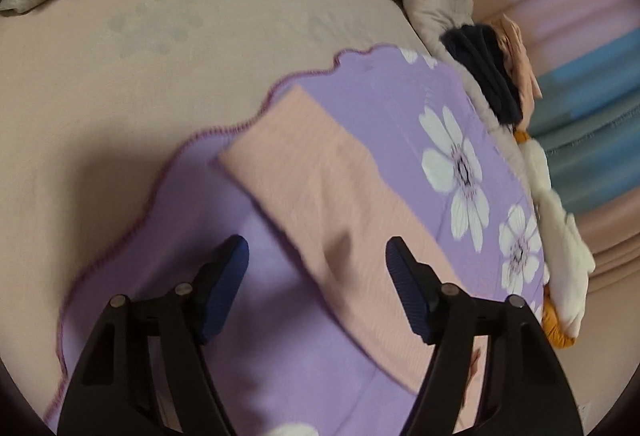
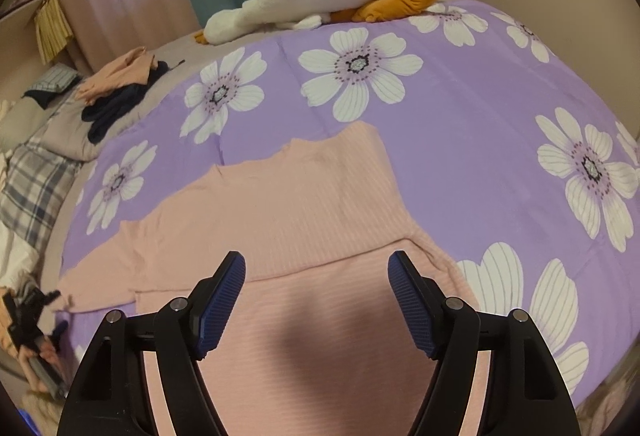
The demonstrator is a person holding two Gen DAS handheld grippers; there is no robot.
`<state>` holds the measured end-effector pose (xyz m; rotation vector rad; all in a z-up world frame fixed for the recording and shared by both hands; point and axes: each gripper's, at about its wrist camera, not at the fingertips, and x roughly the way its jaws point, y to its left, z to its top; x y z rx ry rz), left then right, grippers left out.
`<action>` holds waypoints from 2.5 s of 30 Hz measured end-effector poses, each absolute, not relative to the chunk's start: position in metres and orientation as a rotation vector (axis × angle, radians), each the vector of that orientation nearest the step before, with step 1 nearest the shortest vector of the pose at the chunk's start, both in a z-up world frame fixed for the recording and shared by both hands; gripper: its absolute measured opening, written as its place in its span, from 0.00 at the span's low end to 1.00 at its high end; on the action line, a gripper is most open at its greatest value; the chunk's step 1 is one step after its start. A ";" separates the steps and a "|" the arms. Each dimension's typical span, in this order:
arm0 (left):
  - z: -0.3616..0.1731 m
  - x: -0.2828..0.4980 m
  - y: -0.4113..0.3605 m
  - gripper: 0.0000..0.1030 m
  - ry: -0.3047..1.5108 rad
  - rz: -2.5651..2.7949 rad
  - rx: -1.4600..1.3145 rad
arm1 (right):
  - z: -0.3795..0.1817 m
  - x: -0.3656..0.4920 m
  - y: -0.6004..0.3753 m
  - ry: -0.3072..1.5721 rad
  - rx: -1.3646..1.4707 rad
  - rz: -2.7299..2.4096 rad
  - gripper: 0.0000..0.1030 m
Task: Fold small clothes
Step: 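Grasp the other sleeve cuff with the left gripper and lift it, then fold the held sleeve over the shirt back with the left gripper while the right gripper grasps the shirt edge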
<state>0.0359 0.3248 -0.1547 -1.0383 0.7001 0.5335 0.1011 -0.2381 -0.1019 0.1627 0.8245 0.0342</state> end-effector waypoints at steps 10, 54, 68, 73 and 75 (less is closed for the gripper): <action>-0.169 0.038 0.357 0.06 0.618 0.565 -1.153 | -0.105 0.104 -0.226 0.834 0.158 0.065 0.71; -0.116 0.156 -0.033 0.06 0.911 -0.289 -0.254 | -0.127 0.090 -0.278 0.864 0.308 0.089 0.71; -0.141 0.132 -0.036 0.62 1.000 -0.379 -0.358 | -0.142 0.094 -0.272 0.923 0.319 0.118 0.71; -0.109 0.110 -0.006 0.63 0.912 -0.330 -0.400 | -0.143 0.095 -0.267 0.928 0.308 0.139 0.71; -0.101 0.101 0.016 0.63 0.894 -0.281 -0.446 | -0.144 0.098 -0.263 0.934 0.312 0.157 0.71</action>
